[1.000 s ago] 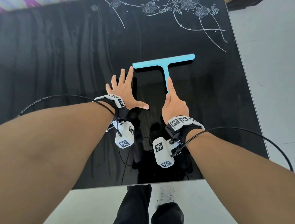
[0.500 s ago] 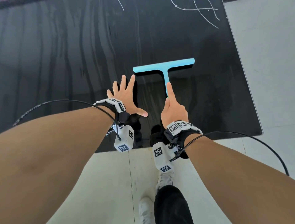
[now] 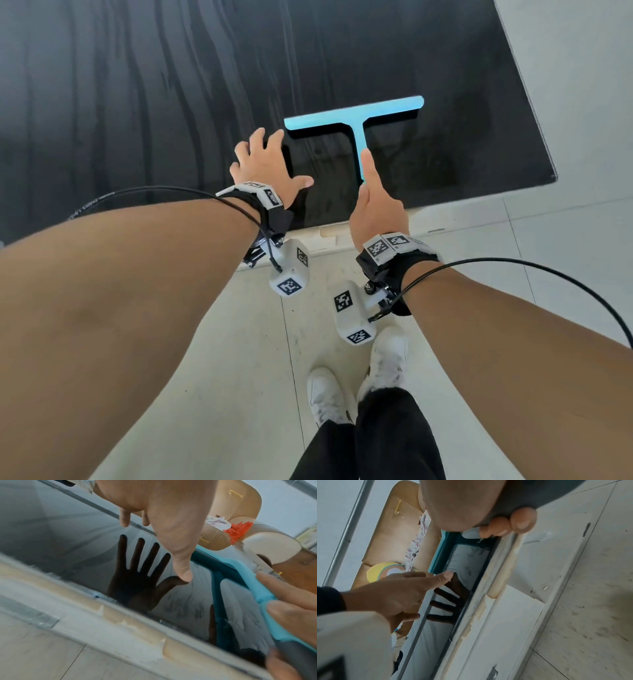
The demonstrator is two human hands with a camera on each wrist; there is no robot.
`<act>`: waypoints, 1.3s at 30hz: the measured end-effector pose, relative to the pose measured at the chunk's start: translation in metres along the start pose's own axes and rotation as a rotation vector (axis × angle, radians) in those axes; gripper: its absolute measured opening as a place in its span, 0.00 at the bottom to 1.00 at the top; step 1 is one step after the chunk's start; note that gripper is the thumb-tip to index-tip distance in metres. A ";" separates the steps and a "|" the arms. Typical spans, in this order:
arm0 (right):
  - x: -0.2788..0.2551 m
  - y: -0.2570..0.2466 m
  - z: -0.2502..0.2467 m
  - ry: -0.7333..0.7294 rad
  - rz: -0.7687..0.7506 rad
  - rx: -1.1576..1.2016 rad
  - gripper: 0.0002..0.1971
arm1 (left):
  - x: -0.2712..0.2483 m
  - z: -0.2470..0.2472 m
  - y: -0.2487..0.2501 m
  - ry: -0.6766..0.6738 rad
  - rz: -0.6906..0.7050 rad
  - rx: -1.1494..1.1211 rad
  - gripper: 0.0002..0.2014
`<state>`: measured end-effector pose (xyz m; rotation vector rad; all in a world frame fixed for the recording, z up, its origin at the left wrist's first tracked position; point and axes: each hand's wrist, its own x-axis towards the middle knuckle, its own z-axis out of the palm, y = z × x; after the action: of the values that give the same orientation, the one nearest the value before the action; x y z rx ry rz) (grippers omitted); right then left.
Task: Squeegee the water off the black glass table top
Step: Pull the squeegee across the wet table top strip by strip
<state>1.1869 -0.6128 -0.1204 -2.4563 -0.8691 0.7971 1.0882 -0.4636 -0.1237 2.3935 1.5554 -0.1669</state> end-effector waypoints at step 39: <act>-0.145 0.054 -0.145 -0.266 -0.147 -0.325 0.29 | -0.195 -0.046 0.054 -0.357 -0.023 0.094 0.24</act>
<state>1.2091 -0.7756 0.0136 -2.5538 -1.3558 1.0110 1.0541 -0.6412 -0.0225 2.2561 1.4335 -0.6473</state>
